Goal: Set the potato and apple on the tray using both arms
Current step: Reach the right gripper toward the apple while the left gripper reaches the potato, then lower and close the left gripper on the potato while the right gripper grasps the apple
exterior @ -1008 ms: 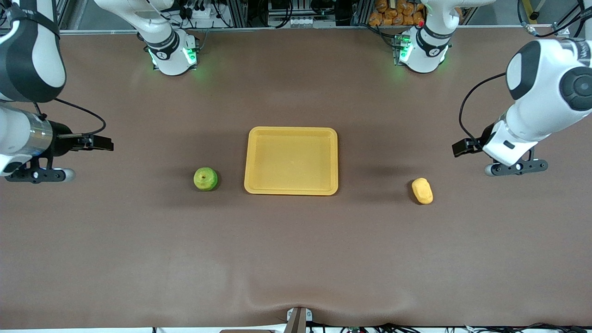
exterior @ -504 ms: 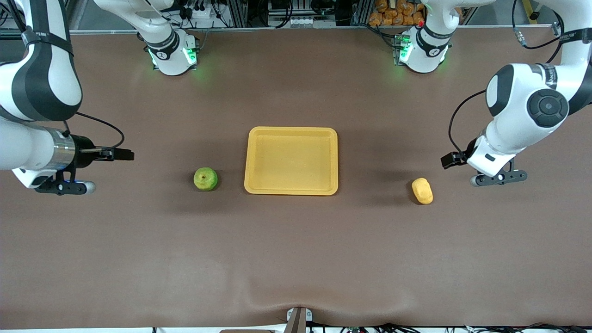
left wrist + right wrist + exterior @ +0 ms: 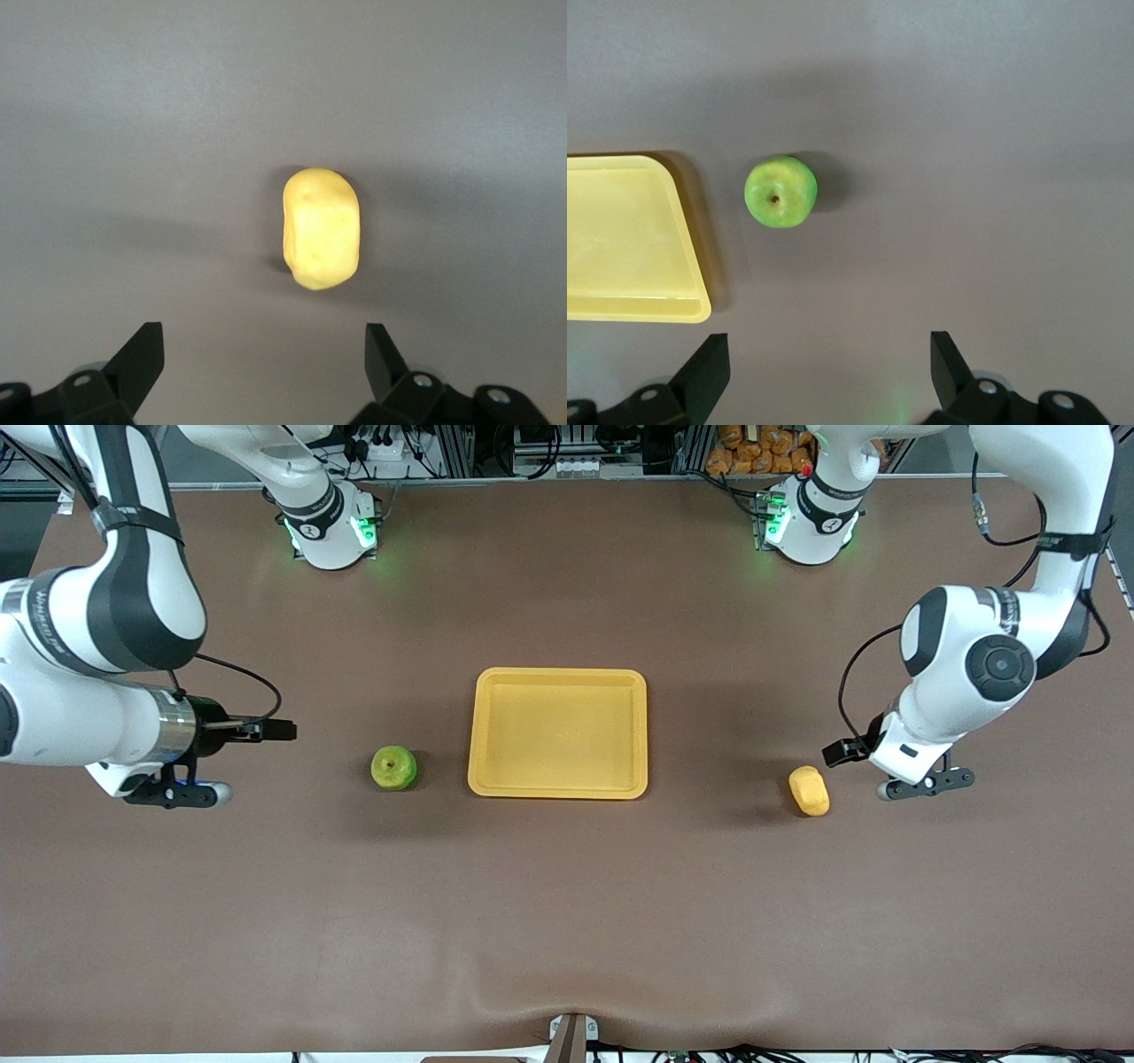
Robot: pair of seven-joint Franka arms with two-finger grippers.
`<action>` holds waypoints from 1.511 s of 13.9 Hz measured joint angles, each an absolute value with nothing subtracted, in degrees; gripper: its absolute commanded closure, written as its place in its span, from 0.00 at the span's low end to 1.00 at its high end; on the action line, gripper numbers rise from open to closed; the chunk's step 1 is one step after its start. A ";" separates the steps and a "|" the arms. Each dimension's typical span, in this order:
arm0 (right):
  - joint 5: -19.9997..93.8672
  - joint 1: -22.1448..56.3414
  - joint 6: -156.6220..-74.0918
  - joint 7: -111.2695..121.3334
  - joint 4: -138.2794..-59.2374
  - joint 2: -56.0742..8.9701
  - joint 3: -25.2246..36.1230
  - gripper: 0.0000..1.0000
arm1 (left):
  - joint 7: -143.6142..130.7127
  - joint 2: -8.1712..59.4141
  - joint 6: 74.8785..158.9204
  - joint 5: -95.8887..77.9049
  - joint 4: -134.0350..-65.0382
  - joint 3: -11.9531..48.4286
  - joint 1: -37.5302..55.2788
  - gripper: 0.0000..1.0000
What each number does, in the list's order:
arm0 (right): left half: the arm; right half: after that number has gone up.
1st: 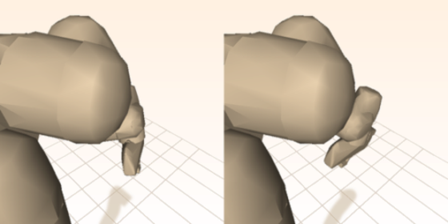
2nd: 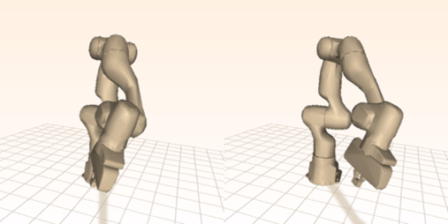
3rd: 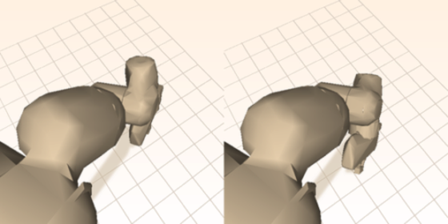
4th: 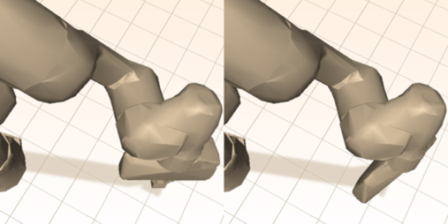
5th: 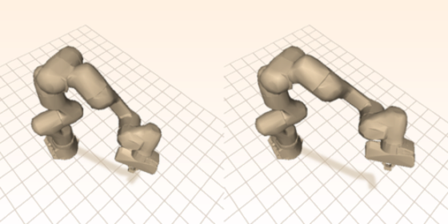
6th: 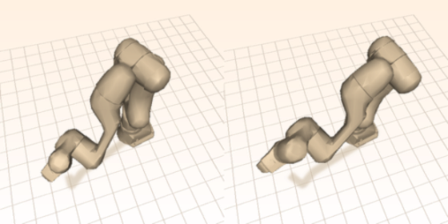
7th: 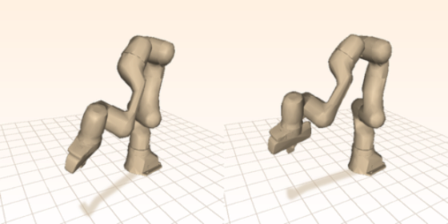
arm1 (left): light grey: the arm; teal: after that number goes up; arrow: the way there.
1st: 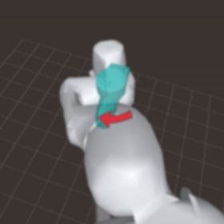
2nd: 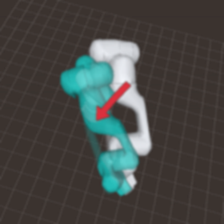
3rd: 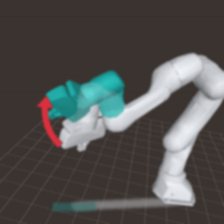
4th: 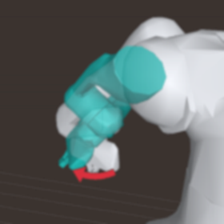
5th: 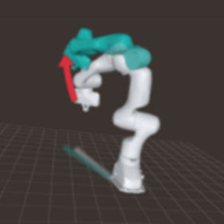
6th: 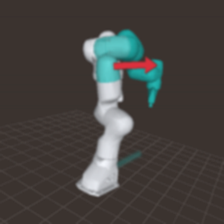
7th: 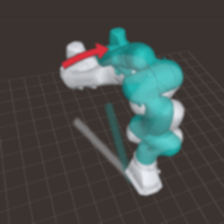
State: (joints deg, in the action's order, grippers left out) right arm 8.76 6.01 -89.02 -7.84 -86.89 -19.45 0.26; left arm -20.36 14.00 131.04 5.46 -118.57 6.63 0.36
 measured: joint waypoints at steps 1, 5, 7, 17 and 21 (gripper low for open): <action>8.76 6.38 -89.60 -8.51 -86.89 -19.92 0.26 0.00 | -20.47 15.01 131.99 5.46 -118.60 6.65 0.36 0.00; 8.76 8.02 -91.05 -12.53 -86.93 -22.06 0.25 0.00 | -21.91 18.51 136.06 5.46 -118.62 6.75 0.37 0.00; 8.76 9.05 -91.71 -13.92 -86.94 -22.89 0.24 0.00 | -23.04 20.20 138.31 5.46 -118.62 6.82 0.37 0.00; 8.76 10.30 -97.55 -15.23 -90.02 -25.75 0.24 0.00 | -27.20 24.88 143.65 5.46 -118.45 7.37 0.50 0.00; 8.76 10.86 -101.05 -15.60 -90.82 -27.82 0.20 0.00 | -27.21 26.07 145.49 5.46 -118.20 7.41 0.51 0.00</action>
